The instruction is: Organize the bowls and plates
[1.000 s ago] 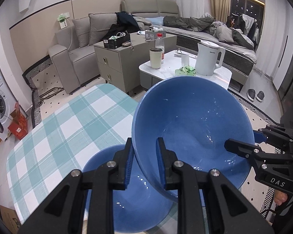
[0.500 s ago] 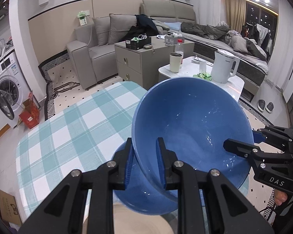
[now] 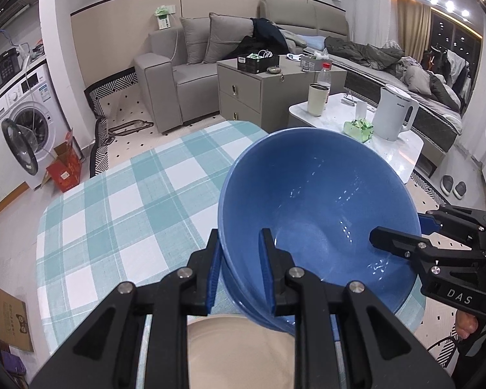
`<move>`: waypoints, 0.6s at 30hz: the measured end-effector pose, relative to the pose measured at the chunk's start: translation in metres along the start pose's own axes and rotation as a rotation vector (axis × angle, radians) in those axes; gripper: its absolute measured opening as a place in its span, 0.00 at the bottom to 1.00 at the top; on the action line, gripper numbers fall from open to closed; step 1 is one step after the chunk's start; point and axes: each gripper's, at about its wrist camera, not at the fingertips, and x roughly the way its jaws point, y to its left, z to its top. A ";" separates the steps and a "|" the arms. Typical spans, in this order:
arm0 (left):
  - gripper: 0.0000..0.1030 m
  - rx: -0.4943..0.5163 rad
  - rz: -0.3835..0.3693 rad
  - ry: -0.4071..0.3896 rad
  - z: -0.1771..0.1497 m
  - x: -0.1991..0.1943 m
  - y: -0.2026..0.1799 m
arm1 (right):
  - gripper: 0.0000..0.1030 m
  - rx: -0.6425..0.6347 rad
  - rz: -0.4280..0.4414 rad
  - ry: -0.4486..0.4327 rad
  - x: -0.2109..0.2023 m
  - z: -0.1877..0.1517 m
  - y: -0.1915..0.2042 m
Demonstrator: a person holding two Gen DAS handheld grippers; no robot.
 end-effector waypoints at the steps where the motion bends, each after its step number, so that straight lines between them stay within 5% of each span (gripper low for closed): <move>1: 0.20 -0.002 0.003 0.004 -0.002 0.001 0.001 | 0.33 -0.002 0.002 0.004 0.002 0.001 0.000; 18: 0.20 -0.021 0.014 0.058 -0.013 0.027 0.008 | 0.33 -0.012 0.000 0.062 0.032 -0.004 0.000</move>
